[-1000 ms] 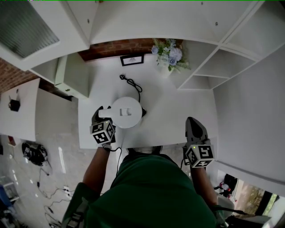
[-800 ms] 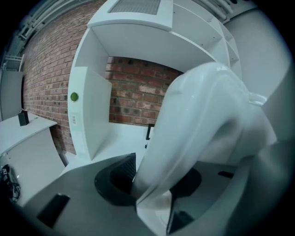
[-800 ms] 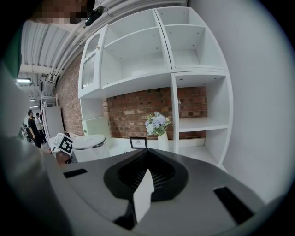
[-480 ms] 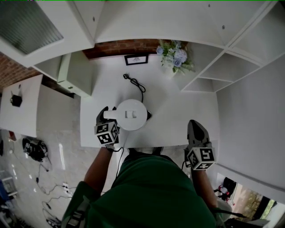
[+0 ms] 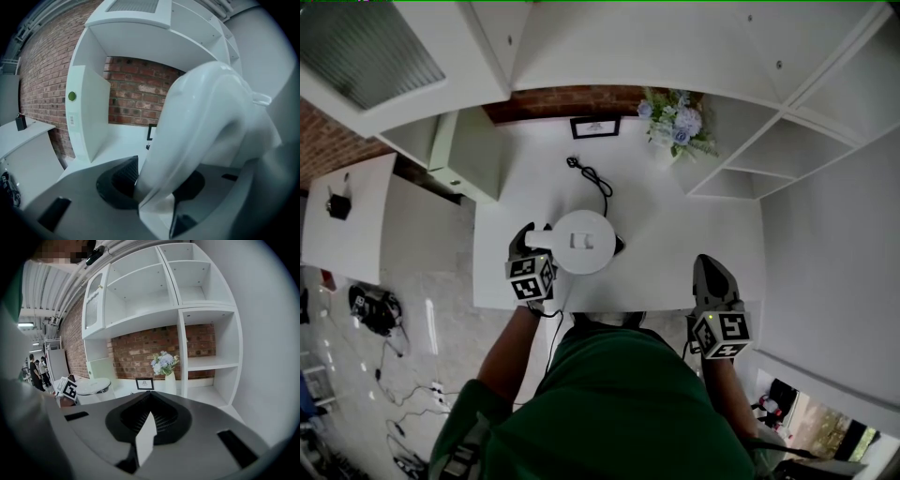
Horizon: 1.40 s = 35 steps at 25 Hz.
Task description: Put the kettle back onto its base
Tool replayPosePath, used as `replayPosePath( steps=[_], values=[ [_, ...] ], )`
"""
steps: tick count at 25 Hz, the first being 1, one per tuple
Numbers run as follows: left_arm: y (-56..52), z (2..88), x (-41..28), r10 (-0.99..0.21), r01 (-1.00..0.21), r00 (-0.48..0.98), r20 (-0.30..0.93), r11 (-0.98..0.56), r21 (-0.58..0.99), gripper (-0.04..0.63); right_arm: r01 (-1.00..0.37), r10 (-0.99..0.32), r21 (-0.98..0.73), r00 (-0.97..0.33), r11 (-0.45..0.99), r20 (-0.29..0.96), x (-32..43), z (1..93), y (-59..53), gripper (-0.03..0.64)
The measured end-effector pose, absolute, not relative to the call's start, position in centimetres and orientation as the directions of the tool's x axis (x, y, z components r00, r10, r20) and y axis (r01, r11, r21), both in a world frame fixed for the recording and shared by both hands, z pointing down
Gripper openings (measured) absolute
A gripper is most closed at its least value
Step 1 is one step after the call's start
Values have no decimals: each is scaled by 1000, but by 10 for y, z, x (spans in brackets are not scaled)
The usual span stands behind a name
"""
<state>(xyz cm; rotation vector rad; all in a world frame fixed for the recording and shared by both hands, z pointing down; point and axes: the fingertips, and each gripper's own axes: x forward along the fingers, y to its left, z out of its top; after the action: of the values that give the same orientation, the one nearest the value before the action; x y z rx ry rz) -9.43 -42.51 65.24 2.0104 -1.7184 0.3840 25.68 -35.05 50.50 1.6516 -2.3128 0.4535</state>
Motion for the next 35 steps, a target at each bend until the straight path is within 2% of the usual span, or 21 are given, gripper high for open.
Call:
replayPosePath(
  steps=[4, 11, 20, 25, 30, 35],
  values=[
    [-420, 658, -97, -854, -975, 203, 479, -132, 178, 167, -943, -862, -105, -332, 317, 382, 251, 506, -353, 21],
    [-394, 685, -95, -778, -975, 215, 590, -206, 83, 169, -936, -857, -111, -352, 335, 377, 243, 504, -358, 21],
    [-361, 646, -102, -795, -963, 248, 553, -266, 51, 183, -917, -843, -128, -398, 378, 361, 228, 506, -372, 21],
    [-344, 633, -125, -799, -970, 243, 550, -205, 130, 181, -897, -830, -142, -440, 418, 343, 212, 501, -383, 21],
    [-341, 591, -163, -858, -969, 189, 477, -85, 231, 175, -893, -840, -139, -449, 427, 305, 211, 490, -402, 21],
    [-355, 526, -197, -929, -977, 62, 364, 18, 214, 82, -900, -865, -114, -435, 420, 252, 219, 466, -418, 21]
  ],
)
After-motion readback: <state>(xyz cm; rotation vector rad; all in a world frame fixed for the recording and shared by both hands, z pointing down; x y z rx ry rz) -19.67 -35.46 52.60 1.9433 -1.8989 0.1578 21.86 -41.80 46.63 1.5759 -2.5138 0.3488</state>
